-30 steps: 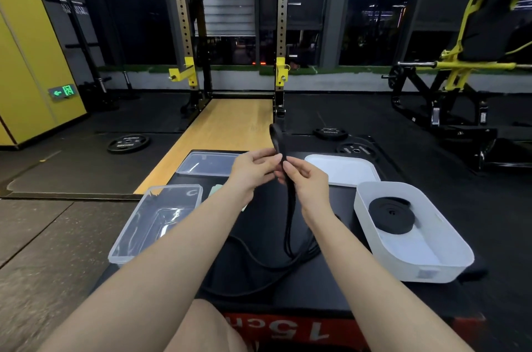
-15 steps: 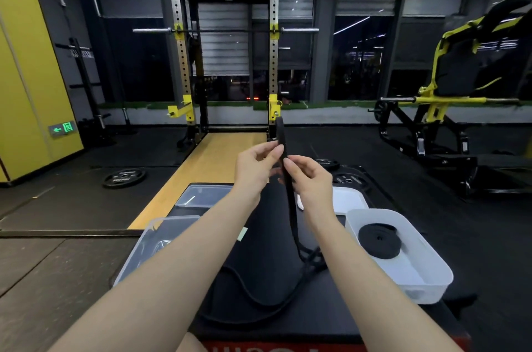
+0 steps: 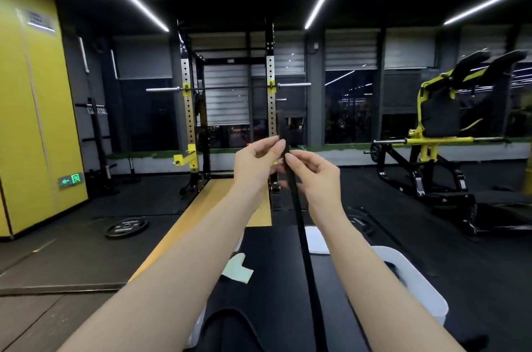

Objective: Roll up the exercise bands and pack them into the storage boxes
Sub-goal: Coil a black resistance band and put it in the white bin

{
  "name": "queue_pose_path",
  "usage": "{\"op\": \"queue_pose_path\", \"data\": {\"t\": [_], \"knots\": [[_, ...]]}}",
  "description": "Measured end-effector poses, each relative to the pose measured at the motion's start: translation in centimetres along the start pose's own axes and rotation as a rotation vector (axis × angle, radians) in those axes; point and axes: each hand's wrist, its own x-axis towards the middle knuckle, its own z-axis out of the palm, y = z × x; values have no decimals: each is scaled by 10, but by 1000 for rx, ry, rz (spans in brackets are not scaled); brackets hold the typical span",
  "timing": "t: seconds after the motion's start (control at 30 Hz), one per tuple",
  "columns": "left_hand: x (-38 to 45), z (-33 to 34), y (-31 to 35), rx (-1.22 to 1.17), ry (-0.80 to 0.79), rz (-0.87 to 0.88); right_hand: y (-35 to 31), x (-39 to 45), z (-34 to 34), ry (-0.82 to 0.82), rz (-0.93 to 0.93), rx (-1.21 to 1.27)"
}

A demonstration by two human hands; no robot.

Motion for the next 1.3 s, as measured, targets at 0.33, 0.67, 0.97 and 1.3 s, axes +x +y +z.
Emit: {"op": "queue_pose_path", "data": {"t": [0.33,0.67,0.97,1.3], "knots": [[-29,9,51,-3,-84,118,-56,-23,3,-30,-124,-38],[-24,0,44,46,-57,127,-52,-25,6,-54,-48,-106],[24,-6,-15,-75,-78,-31,3,14,-3,20,121,-212],[87,-16,-97,-79,-54,-180,72,57,-18,25,306,-198]]}}
